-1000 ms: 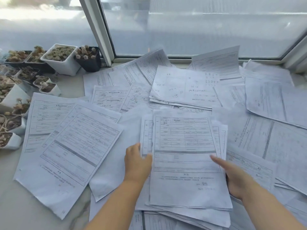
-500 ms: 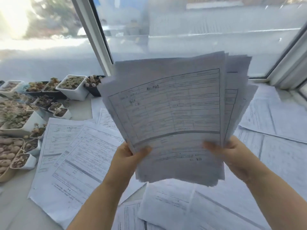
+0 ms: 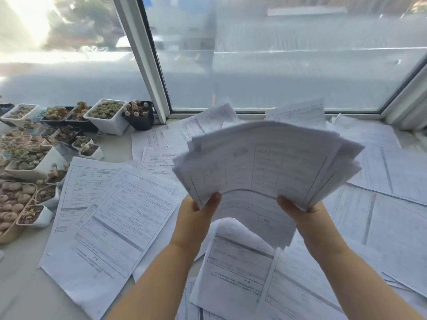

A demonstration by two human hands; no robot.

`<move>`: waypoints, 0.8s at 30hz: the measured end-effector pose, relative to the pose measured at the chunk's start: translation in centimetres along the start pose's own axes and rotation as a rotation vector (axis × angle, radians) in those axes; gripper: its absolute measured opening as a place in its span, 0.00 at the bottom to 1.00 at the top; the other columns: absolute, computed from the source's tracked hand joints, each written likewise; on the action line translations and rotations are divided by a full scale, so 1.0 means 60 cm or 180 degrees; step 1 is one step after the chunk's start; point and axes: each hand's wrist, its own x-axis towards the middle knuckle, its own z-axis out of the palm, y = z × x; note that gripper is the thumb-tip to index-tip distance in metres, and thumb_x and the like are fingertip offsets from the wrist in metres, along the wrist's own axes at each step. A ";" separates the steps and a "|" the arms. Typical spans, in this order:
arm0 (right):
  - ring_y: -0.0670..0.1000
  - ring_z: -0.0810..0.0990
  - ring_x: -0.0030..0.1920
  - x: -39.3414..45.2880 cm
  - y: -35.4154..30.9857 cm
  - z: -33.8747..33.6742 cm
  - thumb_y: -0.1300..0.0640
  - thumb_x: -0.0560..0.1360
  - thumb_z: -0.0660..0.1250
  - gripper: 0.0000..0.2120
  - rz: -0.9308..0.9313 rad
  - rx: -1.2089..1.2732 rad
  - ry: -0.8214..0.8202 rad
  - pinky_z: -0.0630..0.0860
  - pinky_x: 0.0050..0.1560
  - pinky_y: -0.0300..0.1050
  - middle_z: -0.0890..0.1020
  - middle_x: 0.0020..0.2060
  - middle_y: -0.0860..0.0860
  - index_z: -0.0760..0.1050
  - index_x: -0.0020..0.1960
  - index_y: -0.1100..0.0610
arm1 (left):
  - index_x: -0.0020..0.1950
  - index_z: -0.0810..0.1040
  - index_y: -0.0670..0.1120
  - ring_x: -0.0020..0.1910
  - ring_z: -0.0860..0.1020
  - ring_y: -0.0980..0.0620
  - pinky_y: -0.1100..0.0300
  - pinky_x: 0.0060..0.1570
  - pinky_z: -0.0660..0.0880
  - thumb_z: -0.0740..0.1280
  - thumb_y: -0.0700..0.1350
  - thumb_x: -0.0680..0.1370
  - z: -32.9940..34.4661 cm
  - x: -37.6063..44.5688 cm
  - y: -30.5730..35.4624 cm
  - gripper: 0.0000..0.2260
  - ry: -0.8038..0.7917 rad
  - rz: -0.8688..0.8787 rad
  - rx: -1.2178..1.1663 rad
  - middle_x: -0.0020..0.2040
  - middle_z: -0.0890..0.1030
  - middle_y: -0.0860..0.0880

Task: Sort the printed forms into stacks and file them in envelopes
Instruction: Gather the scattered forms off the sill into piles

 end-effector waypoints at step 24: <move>0.53 0.79 0.43 -0.030 0.143 -0.001 0.63 0.76 0.69 0.04 0.1777 -0.0790 0.0307 0.72 0.49 0.50 0.83 0.39 0.50 0.79 0.49 0.57 | 0.77 0.36 0.47 0.77 0.43 0.45 0.44 0.73 0.52 0.65 0.47 0.72 -0.253 -0.055 -0.155 0.44 -0.0149 -0.2042 0.4468 0.78 0.40 0.45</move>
